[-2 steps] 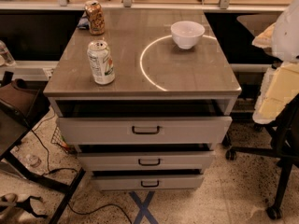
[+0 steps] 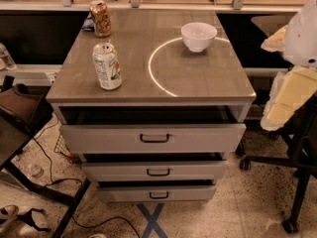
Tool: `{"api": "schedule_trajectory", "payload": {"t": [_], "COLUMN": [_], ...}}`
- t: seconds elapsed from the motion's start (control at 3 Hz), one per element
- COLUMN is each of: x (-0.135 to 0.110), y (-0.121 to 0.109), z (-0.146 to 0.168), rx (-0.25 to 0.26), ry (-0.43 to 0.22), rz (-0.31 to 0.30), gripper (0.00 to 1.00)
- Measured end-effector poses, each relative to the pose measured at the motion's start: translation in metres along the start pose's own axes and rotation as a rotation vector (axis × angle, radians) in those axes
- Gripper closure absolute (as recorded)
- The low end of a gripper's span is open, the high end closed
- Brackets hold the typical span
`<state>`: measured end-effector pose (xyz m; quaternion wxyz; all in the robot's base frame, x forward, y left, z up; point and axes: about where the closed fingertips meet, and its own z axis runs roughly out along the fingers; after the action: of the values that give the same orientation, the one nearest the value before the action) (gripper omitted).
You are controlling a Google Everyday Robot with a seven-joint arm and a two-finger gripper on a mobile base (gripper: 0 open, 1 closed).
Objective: Move 7up can near orange can
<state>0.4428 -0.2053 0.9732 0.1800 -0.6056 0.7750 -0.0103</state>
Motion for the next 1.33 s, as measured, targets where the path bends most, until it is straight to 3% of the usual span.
{"api": "schedule_trajectory", "payload": {"t": [0.33, 0.67, 1.0, 1.33], "x": [-0.016, -0.034, -0.064, -0.112], "y": [-0.007, -0.026, -0.034, -0.034], "z": [0.013, 0.025, 0.027, 0.025], "rx": [0.000, 0.041, 0.088, 0.120], "ry": [-0.144, -0.379, -0.612, -0.832], "rz": [0.038, 0.139, 0.195, 0.247], "gripper": [0.00, 0.00, 0.00, 0.00]}}
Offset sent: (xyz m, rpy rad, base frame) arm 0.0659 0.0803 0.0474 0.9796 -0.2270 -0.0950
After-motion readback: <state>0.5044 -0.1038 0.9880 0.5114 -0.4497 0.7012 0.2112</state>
